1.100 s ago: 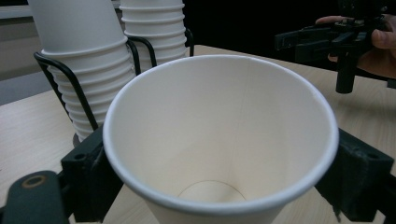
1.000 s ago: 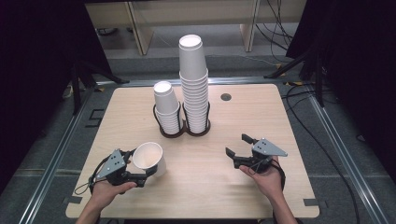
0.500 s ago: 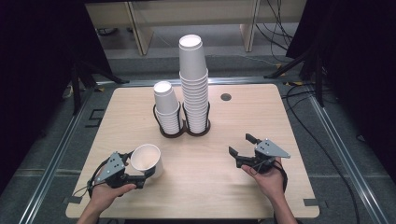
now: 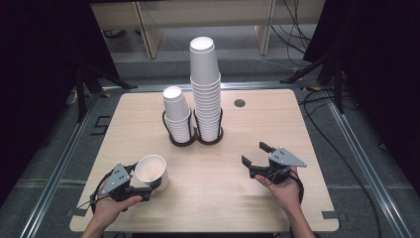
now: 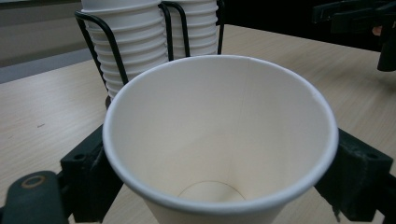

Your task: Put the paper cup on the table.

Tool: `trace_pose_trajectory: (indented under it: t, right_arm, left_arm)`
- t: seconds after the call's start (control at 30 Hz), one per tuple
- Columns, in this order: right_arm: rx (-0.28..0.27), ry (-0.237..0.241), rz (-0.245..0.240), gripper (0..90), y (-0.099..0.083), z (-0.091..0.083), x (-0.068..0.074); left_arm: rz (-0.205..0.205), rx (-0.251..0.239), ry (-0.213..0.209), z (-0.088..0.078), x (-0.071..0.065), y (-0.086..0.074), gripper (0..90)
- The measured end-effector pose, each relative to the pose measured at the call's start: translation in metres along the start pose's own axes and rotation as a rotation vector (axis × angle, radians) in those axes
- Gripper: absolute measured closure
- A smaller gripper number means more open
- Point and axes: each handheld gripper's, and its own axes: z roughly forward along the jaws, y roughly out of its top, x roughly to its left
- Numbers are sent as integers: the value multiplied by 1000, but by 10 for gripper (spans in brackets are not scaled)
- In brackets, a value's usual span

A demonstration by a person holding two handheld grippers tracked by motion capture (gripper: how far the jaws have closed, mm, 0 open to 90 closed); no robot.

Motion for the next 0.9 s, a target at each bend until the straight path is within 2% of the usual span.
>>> trace_pose_trajectory:
  t: [0.07, 0.1, 0.13, 0.17, 0.2, 0.23, 0.3, 0.33, 0.4, 0.43, 0.47, 0.53, 0.57, 0.6, 0.63, 0.67, 0.7, 0.8, 0.83, 0.9]
  right_arm:
    - [6, -3, -3, 152, 0, 0, 0]
    - [10, -5, 2, 152, 0, 0, 0]
    - [13, -5, 7, 153, -1, 0, 0]
    - [14, -3, 7, 152, -1, 0, 1]
    - [27, 7, -2, 152, 0, -1, 0]
    - [28, 12, 1, 152, -1, 0, 0]
    - [37, 11, 13, 152, 0, -1, 1]
    - [33, 6, 4, 152, 0, -1, 1]
    - [29, 2, -3, 152, 0, -1, 0]
    - [25, 16, 20, 152, -1, 0, 1]
    - [33, 8, 19, 152, -1, -1, 1]
    - [22, 24, 23, 152, -1, 0, 1]
    - [34, 7, 22, 153, -1, -1, 1]
    - [21, 4, 24, 152, -1, 0, 2]
    - [32, 6, 11, 153, -1, -1, 1]
    - [28, 15, 21, 153, -1, 0, 1]
    - [21, 9, -4, 153, -1, 0, 0]
    - [18, 1, -14, 152, 0, 0, 0]
    - [23, 9, 4, 153, -1, 1, 1]
    - [24, 4, 0, 153, -1, 1, 1]
  left_arm:
    - [-1, -17, -10, 3, 1, -1, 122]
    - [-7, 6, -3, 2, 0, -1, 122]
    - [-1, -16, -10, 6, 1, -2, 122]
    - [-6, 6, -3, 4, 0, -2, 122]
    - [-17, 9, -7, 5, 0, -2, 121]
    - [-8, -12, -12, 7, 2, -3, 121]
    - [-6, 1, -9, 7, 2, -2, 121]
    - [-20, 13, -1, 6, 1, -3, 120]
    - [-23, 9, -6, 7, 2, -3, 120]
    - [-8, 3, -8, 8, 3, -4, 120]
    - [-4, -4, -14, 9, 3, -4, 120]
    - [-20, 21, -5, 8, 1, -5, 120]
    - [-22, 21, -6, 8, 1, -6, 119]
    - [-12, 1, -18, 10, 2, -6, 119]
    - [-15, 9, -18, 10, 2, -6, 118]
    - [-8, -3, -22, 10, 3, -6, 117]
    - [-12, -3, -21, 10, 3, -6, 116]
    - [-3, 5, -21, 10, 4, -6, 112]
    - [-11, 18, -17, 8, 3, -6, 108]
    - [-5, 14, -23, 8, 4, -6, 103]
